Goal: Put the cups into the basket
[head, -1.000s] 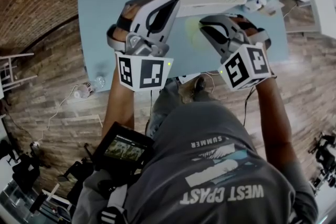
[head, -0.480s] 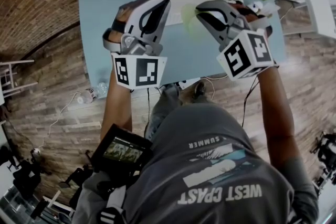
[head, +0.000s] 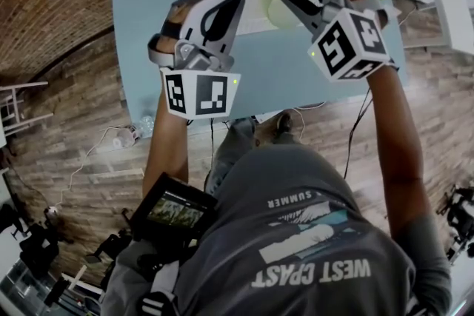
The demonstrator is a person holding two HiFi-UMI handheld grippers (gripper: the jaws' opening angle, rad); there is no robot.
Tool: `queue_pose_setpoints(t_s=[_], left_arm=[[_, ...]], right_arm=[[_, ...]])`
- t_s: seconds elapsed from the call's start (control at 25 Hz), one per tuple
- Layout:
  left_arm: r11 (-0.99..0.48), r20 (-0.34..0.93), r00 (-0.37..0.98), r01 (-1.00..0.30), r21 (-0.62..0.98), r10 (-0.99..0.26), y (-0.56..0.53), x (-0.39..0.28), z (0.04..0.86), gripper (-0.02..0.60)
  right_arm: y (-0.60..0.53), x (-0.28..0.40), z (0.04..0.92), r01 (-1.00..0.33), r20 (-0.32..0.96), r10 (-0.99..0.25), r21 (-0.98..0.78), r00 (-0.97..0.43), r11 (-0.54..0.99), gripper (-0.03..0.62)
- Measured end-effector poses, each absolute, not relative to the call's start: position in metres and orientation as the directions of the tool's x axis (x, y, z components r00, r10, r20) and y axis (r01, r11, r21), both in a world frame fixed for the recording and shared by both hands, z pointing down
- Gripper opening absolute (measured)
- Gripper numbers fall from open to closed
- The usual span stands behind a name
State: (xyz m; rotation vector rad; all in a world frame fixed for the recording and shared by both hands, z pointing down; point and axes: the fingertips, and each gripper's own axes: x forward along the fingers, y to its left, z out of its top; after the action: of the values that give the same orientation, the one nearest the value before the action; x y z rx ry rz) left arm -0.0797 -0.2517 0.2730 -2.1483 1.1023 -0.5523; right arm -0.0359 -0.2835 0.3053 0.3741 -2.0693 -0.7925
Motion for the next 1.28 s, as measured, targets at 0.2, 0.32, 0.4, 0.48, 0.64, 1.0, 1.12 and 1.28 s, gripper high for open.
queue_pose_setpoints(t_s=[0.2,0.32,0.4,0.48,0.64,1.0,1.12,1.28], left_arm=[[-0.434,0.077,0.547,-0.56,-0.706,-0.833,-0.261,-0.086,0.277,0.002],[-0.435,0.083,0.542,-0.564,-0.702,-0.836,-0.265,-0.089,0.281,0.002],[-0.435,0.086,0.538,-0.565,-0.702,-0.838,-0.268,-0.091,0.284,0.002],[-0.435,0.091,0.534,-0.567,-0.7,-0.841,-0.271,-0.094,0.286,0.002],[-0.437,0.1,0.524,-0.573,-0.694,-0.846,-0.277,-0.1,0.291,0.002],[-0.438,0.114,0.506,-0.586,-0.682,-0.855,-0.287,-0.112,0.3,0.002],[-0.439,0.119,0.501,-0.589,-0.679,-0.857,-0.289,-0.114,0.304,0.002],[-0.443,0.13,0.496,-0.591,-0.674,-0.859,-0.291,-0.116,0.309,0.002]], right_arm=[[-0.309,-0.04,0.327,0.056,0.663,-0.505,0.634,-0.553,0.771,0.032],[-0.322,-0.044,0.348,0.089,0.701,-0.478,0.607,-0.53,0.79,0.032],[-0.329,-0.047,0.364,0.118,0.728,-0.456,0.585,-0.512,0.802,0.032],[-0.335,-0.05,0.379,0.144,0.753,-0.433,0.563,-0.495,0.814,0.032],[-0.345,-0.058,0.404,0.201,0.798,-0.383,0.516,-0.466,0.832,0.032],[-0.354,-0.074,0.456,0.318,0.871,-0.264,0.411,-0.414,0.855,0.032],[-0.356,-0.079,0.469,0.352,0.886,-0.229,0.381,-0.403,0.855,0.032],[-0.359,-0.086,0.485,0.382,0.898,-0.188,0.349,-0.399,0.856,0.032]])
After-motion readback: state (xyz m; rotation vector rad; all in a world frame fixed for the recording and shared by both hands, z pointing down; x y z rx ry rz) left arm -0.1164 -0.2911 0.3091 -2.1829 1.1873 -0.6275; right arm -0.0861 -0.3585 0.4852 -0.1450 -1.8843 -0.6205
